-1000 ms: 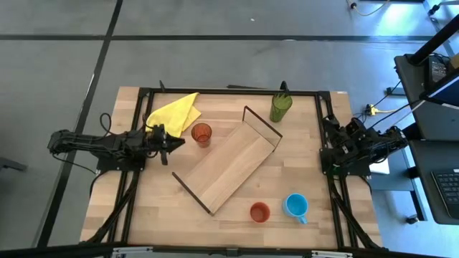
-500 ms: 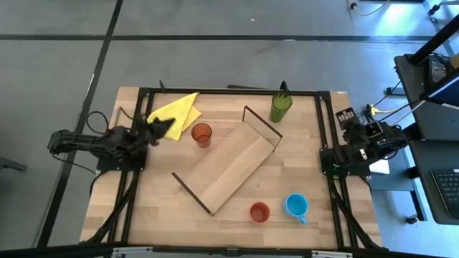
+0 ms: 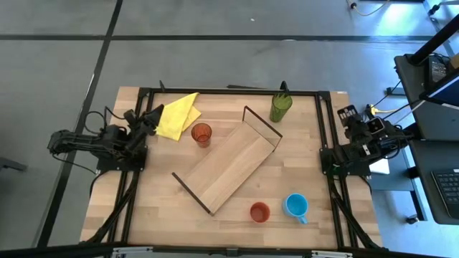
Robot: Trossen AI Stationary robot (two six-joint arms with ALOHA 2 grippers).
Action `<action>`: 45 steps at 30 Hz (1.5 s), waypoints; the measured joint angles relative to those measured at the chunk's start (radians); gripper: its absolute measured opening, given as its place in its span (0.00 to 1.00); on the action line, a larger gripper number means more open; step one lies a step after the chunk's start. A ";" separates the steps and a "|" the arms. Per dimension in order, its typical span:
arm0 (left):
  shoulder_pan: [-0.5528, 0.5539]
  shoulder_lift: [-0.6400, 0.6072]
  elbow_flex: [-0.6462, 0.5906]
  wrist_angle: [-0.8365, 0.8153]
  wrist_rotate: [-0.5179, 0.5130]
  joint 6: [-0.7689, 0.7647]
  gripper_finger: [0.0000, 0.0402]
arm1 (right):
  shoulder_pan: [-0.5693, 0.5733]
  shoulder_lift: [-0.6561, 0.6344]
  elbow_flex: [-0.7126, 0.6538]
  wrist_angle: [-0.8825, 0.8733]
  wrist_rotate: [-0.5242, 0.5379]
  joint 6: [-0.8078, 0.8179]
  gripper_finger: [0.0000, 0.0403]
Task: Stack small to large cups/mugs on shelf
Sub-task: Put the brown cup on the shelf
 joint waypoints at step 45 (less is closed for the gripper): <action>0.000 0.000 0.184 0.116 0.391 0.079 0.13 | 0.000 0.268 0.595 -0.604 0.504 -0.063 0.35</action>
